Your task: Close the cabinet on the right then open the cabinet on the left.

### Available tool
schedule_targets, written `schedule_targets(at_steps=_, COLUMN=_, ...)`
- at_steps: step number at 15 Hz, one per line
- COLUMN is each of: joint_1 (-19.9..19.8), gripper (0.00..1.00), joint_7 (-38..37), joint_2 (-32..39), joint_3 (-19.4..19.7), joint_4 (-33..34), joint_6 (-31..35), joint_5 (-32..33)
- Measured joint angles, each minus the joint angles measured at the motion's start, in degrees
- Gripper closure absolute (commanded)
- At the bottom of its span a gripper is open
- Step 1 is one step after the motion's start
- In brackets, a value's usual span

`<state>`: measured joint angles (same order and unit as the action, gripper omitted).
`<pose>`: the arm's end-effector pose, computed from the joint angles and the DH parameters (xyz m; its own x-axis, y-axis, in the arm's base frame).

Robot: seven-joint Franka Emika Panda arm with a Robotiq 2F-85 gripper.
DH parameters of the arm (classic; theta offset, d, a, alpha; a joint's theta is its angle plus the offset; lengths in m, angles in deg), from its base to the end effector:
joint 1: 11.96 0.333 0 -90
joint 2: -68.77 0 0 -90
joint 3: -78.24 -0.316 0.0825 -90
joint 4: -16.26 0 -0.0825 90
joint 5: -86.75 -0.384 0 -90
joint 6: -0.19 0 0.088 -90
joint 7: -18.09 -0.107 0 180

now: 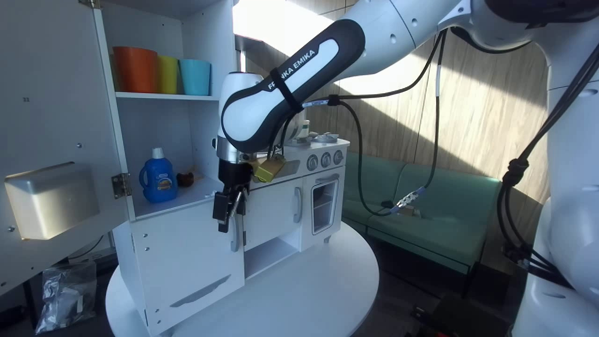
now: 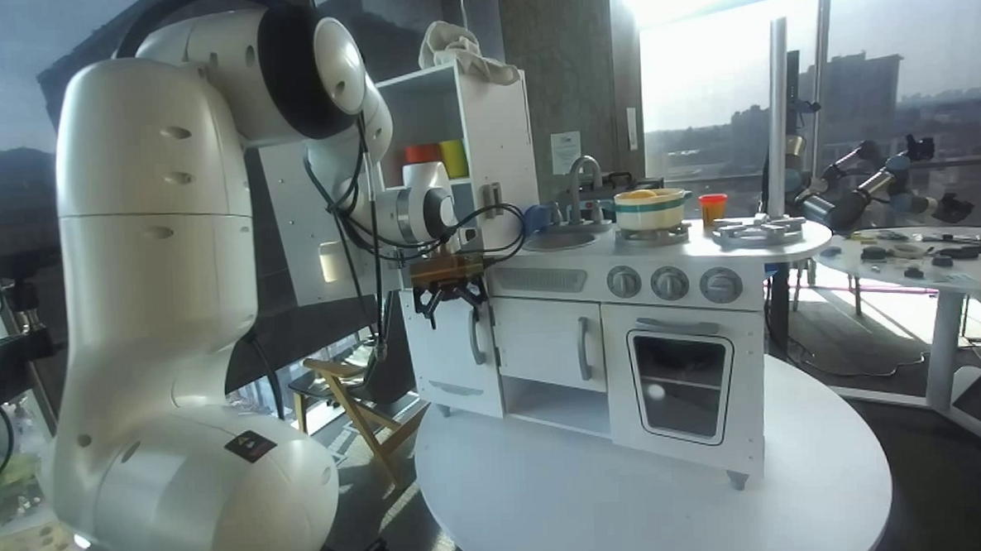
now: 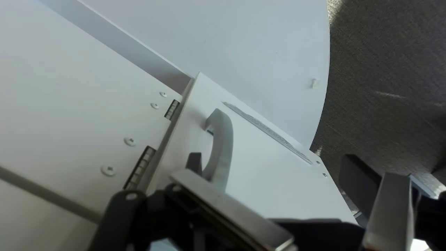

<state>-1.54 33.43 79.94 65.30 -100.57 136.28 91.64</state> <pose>0.5505 0.2326 0.3649 0.7388 0.6604 0.1344 0.6589 -0.7497 0.0619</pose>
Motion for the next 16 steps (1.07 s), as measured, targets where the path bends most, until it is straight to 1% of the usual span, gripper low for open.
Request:
schedule_targets(at_steps=4, joint_1=-1.1, gripper=0.00, joint_7=9.9, joint_2=-1.3, joint_3=-0.4, joint_4=-0.4, joint_6=-3.2, joint_5=-4.7)
schedule_targets(at_steps=9, joint_1=-2.1, gripper=0.00, joint_7=19.4, joint_2=-2.6, joint_3=-0.5, joint_4=-0.3, joint_6=-8.3, joint_5=-10.0)
schedule_targets(at_steps=12, joint_1=-2.3, gripper=0.00, joint_7=23.8, joint_2=-3.2, joint_3=-0.5, joint_4=0.5, joint_6=-13.3, joint_5=-12.8)
schedule_targets(at_steps=14, joint_1=-2.2, gripper=0.00, joint_7=26.6, joint_2=-3.4, joint_3=-0.9, joint_4=1.4, joint_6=-18.1, joint_5=-15.1)
schedule_targets(at_steps=16, joint_1=-1.3, gripper=0.00, joint_7=29.5, joint_2=-2.7, joint_3=-2.4, joint_4=3.7, joint_6=-22.6, joint_5=-18.8)
